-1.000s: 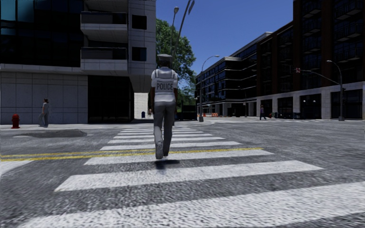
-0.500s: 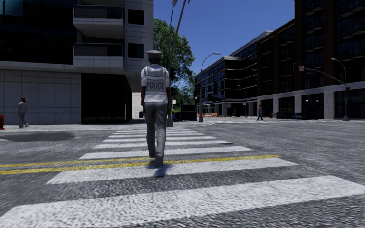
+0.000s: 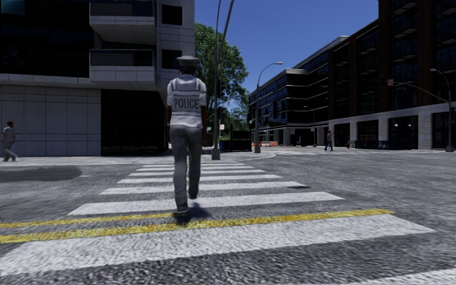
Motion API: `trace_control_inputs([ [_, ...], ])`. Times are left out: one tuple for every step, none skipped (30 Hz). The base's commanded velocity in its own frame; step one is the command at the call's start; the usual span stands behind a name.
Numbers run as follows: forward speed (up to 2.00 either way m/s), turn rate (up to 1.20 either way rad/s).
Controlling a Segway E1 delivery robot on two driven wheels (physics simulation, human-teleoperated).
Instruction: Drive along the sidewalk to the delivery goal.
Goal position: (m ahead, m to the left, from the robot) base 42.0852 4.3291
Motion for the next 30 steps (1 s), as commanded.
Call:
trace_control_inputs([
  [1.51,0.33],
  [1.51,0.33],
  [1.5,0.35],
  [1.48,0.29],
  [1.46,0.14],
  [1.46,0.14],
  [1.44,0.0],
  [1.41,0.0],
  [1.41,0.0],
  [1.33,0.0],
  [1.19,0.0],
  [1.19,0.0],
  [1.1,0.0],
  [1.05,0.0],
  [1.05,0.0],
  [1.05,0.0],
  [1.04,0.0],
  [1.04,0.0],
  [1.04,0.0],
  [1.03,0.08],
  [1.03,0.18],
  [1.03,0.21],
  [1.03,0.21],
  [1.03,0.22],
  [1.03,0.22],
  [1.03,0.22],
  [1.03,0.22],
  [1.03,0.22],
  [1.03,0.22],
  [1.03,0.22],
])
